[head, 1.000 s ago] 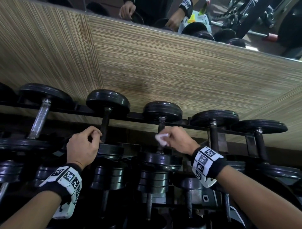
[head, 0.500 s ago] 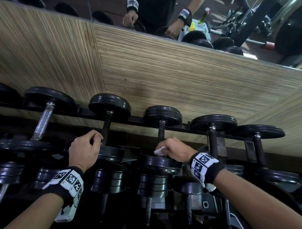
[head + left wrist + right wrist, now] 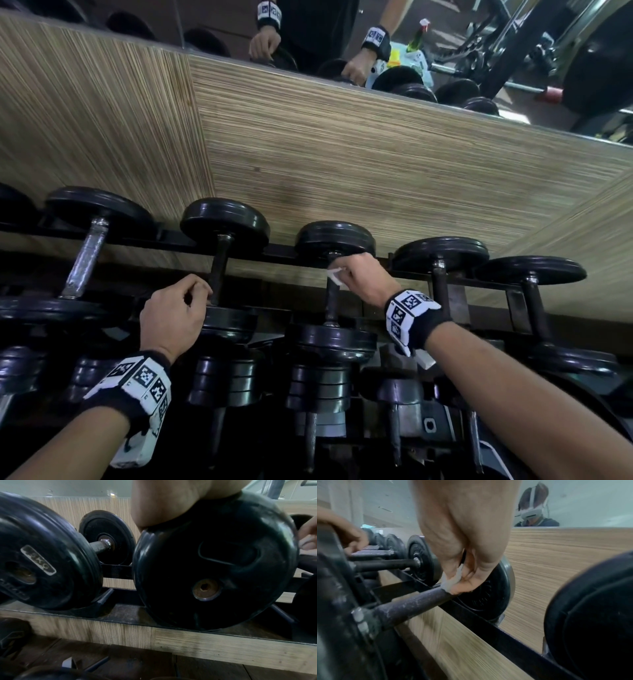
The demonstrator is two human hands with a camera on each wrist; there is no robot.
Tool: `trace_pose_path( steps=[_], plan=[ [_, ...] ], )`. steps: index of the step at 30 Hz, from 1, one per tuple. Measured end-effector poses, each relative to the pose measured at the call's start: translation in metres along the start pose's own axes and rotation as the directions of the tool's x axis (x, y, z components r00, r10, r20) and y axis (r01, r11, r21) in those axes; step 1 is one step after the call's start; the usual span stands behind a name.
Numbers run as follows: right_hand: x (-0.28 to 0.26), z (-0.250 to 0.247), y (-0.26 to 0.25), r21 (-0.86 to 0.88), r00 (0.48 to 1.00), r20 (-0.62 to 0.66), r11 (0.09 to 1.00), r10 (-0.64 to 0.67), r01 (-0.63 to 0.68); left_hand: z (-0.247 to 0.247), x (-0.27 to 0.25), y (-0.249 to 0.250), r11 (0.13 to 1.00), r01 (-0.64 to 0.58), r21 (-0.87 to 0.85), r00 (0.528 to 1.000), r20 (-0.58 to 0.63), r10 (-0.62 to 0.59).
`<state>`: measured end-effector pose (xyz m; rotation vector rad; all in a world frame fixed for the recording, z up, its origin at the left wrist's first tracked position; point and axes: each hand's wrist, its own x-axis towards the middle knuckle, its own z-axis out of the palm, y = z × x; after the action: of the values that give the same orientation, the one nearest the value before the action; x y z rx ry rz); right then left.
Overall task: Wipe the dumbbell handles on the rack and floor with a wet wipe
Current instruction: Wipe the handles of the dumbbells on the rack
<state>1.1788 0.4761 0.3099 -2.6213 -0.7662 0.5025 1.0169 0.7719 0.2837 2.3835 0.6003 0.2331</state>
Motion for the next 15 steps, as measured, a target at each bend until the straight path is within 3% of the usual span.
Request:
trace_pose_path(
  steps=[6,9,11,13,15],
  plan=[
    [-0.022,0.011,-0.006,0.058,0.947,0.304,0.994,-0.102,0.089,-0.002,-0.002,0.014,0.999,0.029,0.033,0.999,0.031,-0.030],
    [-0.031,0.018,-0.004,0.199,0.951,0.303,0.980,-0.065,0.003,0.007,-0.011,0.035,0.987,-0.158,0.037,0.987,0.011,0.157],
    [-0.038,0.015,-0.007,0.422,0.973,0.229,0.901,0.005,-0.104,0.024,-0.020,0.059,0.949,-0.275,-0.153,0.946,0.133,0.296],
    [-0.049,0.013,-0.014,0.618,0.986,0.166,0.776,0.032,-0.129,0.039,-0.026,0.091,0.914,-0.152,-0.377,0.877,0.376,0.301],
    [-0.062,0.010,-0.019,0.740,0.992,0.114,0.662,0.052,-0.120,0.052,-0.026,0.118,0.890,0.012,-0.456,0.770,0.572,0.283]
  ],
)
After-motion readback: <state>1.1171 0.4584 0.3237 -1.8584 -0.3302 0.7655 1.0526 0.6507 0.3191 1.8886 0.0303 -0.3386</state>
